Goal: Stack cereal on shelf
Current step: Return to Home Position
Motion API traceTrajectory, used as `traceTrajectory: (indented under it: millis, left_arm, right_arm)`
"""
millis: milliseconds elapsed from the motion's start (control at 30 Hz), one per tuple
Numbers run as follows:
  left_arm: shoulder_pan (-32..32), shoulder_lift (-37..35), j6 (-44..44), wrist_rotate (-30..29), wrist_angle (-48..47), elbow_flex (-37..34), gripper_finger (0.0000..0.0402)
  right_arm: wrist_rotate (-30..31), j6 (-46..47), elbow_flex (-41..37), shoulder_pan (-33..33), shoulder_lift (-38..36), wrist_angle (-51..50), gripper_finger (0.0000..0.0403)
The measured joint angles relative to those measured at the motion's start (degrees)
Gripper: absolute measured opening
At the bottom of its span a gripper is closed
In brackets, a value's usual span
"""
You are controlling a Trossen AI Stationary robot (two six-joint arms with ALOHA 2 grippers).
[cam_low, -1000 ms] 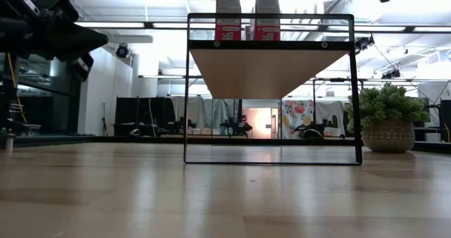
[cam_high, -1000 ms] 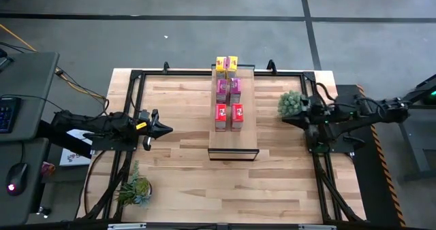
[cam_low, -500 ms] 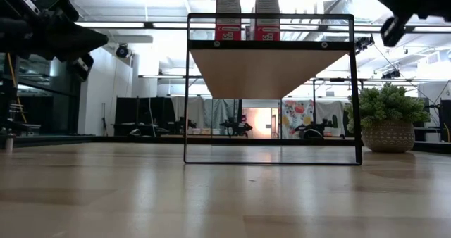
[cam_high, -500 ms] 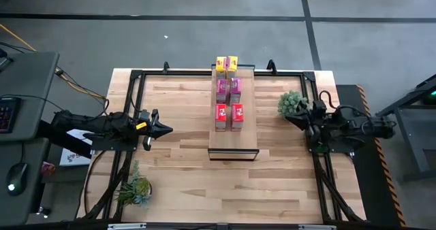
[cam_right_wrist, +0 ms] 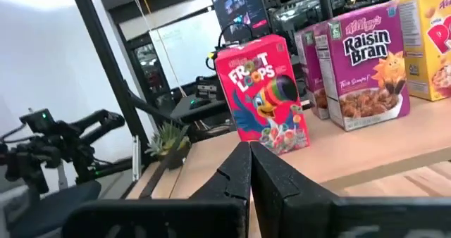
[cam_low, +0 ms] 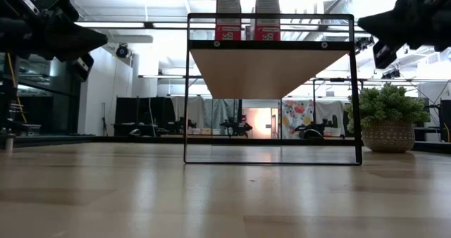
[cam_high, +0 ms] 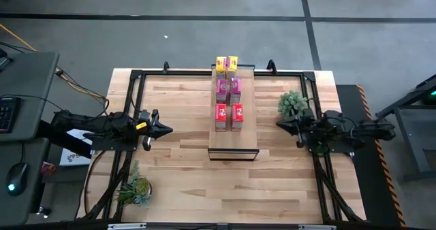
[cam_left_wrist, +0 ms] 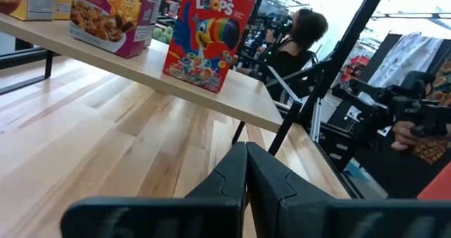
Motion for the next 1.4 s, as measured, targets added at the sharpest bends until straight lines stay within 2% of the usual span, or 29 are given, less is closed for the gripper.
traceTrajectory:
  millis: [100,300,567,1400]
  left_arm:
    - [0.0,0.0,0.0,0.0,0.0,0.0,0.0001]
    - [0.0,0.0,0.0,0.0,0.0,0.0,0.0001]
    - [0.0,0.0,0.0,0.0,0.0,0.0,0.0001]
    - [0.0,0.0,0.0,0.0,0.0,0.0,0.0003]
  right_arm:
    - [0.1,0.7,-2.7,0.0,0.0,3.9,0.0000]
    - [3.4,2.8,-2.6,0.0,0.0,-2.0,0.0000]
    - [2.8,8.6,-2.6,0.0,0.5,-2.8,0.0000]
    - [2.8,8.6,-2.6,0.0,0.5,-3.0,0.0000]
